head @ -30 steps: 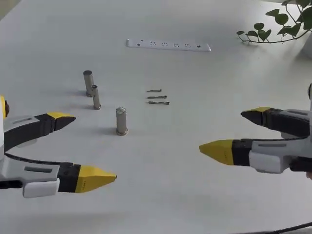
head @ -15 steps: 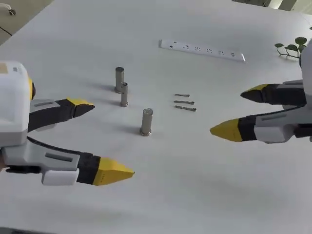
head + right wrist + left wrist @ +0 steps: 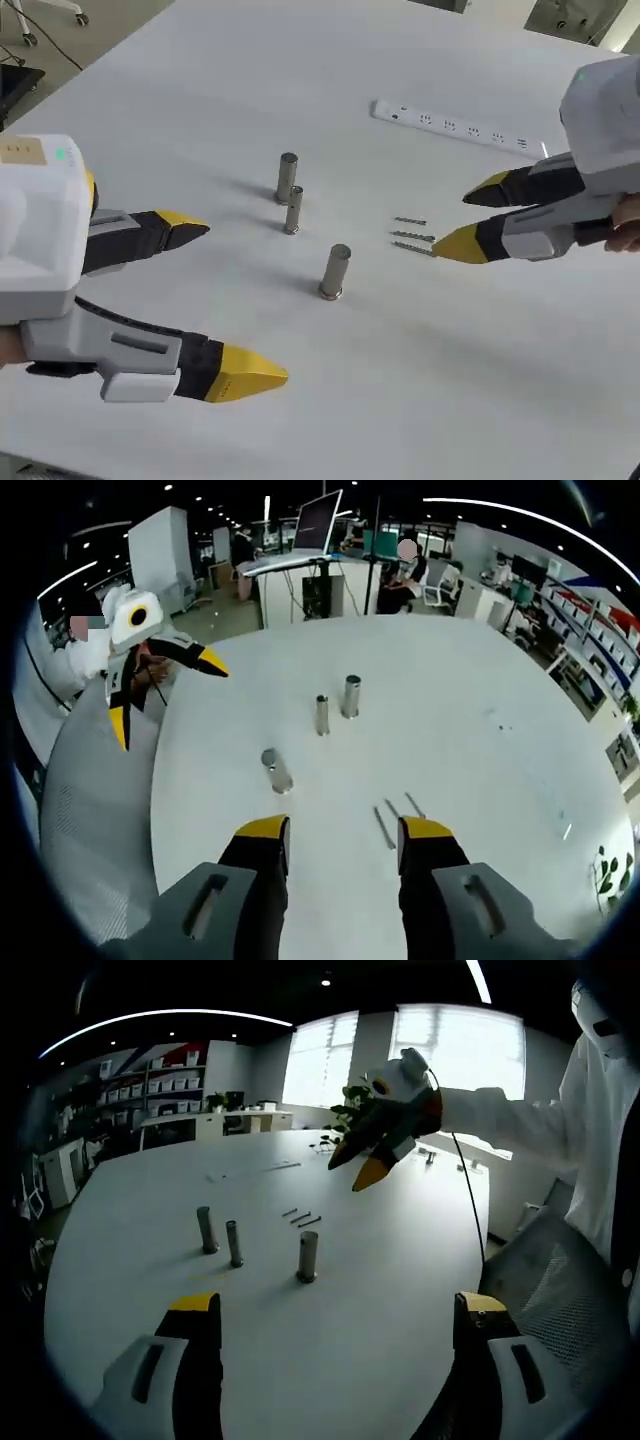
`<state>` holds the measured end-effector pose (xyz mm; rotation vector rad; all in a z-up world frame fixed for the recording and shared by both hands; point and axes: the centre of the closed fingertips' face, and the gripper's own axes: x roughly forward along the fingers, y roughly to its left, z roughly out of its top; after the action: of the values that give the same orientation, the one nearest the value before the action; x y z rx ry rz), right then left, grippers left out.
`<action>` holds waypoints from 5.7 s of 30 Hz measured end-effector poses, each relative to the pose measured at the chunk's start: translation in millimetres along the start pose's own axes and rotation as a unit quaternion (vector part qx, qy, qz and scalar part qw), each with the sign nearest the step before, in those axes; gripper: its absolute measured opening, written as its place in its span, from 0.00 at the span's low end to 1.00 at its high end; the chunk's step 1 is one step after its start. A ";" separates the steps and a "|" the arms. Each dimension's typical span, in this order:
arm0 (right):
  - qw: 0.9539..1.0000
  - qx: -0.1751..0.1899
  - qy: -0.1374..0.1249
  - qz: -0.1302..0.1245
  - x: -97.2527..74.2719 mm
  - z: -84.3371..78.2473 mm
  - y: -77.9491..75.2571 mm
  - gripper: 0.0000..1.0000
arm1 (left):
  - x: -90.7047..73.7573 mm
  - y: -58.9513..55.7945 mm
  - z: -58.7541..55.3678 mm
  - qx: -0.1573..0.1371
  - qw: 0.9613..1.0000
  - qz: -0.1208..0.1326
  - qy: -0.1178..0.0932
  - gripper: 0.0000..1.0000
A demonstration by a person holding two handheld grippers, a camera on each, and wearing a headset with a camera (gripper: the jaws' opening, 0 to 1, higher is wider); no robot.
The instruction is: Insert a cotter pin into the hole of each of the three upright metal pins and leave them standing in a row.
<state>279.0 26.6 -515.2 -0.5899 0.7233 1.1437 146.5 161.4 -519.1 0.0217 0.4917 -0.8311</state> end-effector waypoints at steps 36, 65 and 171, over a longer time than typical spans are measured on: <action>0.964 -0.171 0.193 0.063 75.2 -64.8 -31.7 0.00 | -29.5 -1.8 -6.9 -0.016 0.998 0.068 -0.009 0.82; 0.967 -0.150 0.204 0.042 77.1 -65.7 -31.9 0.00 | -24.4 -6.4 0.9 -0.014 0.997 0.072 -0.017 0.87; 0.934 -0.322 -0.080 -0.133 -27.9 49.4 124.3 0.00 | 45.0 -47.0 72.0 -0.153 0.979 -0.129 -0.042 0.00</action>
<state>164.6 85.4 -468.9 -1.0957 0.1001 1.1495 168.3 82.9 -466.3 -0.3664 0.5444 -0.9975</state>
